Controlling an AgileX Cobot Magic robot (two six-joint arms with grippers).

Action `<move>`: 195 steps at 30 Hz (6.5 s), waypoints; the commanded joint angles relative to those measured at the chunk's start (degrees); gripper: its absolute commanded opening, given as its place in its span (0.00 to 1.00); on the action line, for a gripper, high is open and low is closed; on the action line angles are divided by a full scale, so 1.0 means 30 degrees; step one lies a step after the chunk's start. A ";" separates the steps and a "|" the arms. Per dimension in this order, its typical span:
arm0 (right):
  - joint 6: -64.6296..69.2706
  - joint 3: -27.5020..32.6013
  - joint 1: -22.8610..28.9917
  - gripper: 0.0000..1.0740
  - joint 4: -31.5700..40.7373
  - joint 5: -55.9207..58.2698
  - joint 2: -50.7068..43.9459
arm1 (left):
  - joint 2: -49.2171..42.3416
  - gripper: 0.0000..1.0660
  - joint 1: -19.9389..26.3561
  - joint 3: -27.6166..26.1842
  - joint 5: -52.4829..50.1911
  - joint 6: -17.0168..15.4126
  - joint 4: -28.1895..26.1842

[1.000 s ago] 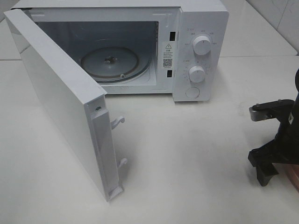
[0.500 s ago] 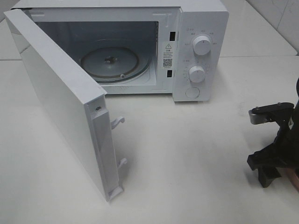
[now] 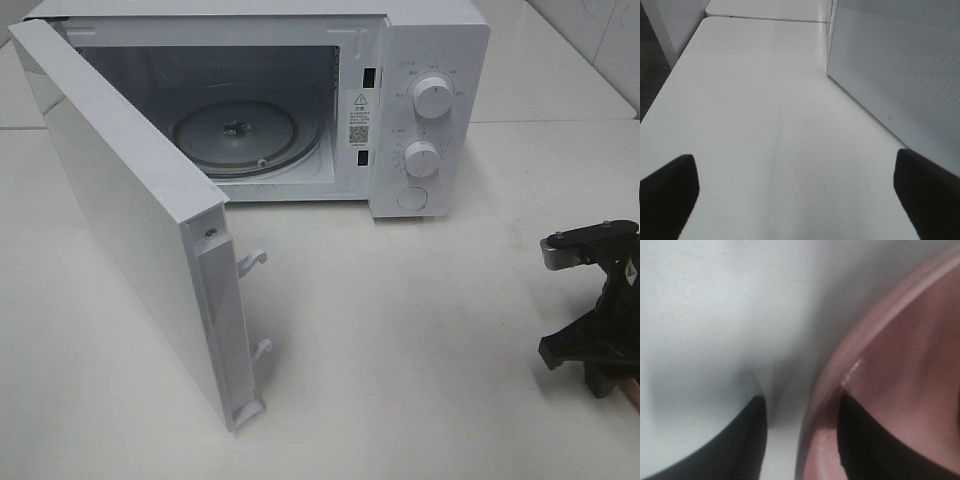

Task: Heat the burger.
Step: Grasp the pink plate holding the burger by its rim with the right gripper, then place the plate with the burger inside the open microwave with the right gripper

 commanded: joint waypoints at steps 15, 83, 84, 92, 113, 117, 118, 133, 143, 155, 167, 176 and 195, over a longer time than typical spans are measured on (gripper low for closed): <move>0.1070 0.0286 -0.0057 0.00 -0.0344 0.0382 0.0134 | -0.0115 0.92 -0.0019 0.0057 0.0057 -0.0038 0.0000; 0.1681 0.0439 1.0619 0.00 -0.5978 0.8270 -0.9282 | -0.0115 0.92 -0.0019 0.0057 0.0057 -0.0038 0.0000; 0.1050 0.0859 1.0619 0.00 -0.5997 0.8212 -0.9931 | -0.0115 0.92 -0.0019 0.0057 0.0057 -0.0038 0.0000; -0.0783 0.2235 1.0619 0.00 -0.5653 0.8461 -1.2089 | -0.0115 0.92 -0.0019 0.0057 0.0057 -0.0038 0.0000; -0.6646 0.2540 1.2395 0.00 -0.5730 0.7219 -1.2758 | -0.0115 0.92 -0.0019 0.0057 0.0057 -0.0038 0.0000; -0.9053 0.2540 1.2395 0.00 -0.5730 0.6322 -1.2758 | -0.0115 0.92 -0.0019 0.0057 0.0057 -0.0038 0.0000; -0.9053 0.2540 1.2395 0.00 -0.5730 0.6322 -1.2758 | -0.0115 0.92 -0.0019 0.0057 0.0057 -0.0038 0.0000; -1.5508 0.2540 1.2395 0.00 -0.5424 0.3877 -1.2758 | -0.0115 0.92 -0.0019 0.0057 0.0057 -0.0038 0.0000; -1.7380 0.2540 1.2395 0.00 -0.4144 0.1891 -1.2758 | -0.0115 0.92 -0.0019 0.0057 0.0057 -0.0038 0.0000; -2.0741 0.2502 1.1574 0.00 -0.3075 -0.0325 -1.2624 | -0.0115 0.92 -0.0019 0.0057 0.0057 -0.0038 0.0000; -2.6566 0.1031 1.0122 0.00 0.1337 -0.1757 -1.0371 | -0.0115 0.92 -0.0019 0.0057 0.0057 -0.0038 0.0000; -2.8877 -0.0115 1.0122 0.00 0.3075 -0.2082 -0.8346 | -0.0115 0.92 -0.0019 0.0057 0.0057 -0.0038 0.0000; -2.9565 -0.1814 1.0122 0.00 0.2254 -0.4698 -0.5367 | -0.0115 0.92 -0.0019 0.0057 0.0057 -0.0038 0.0000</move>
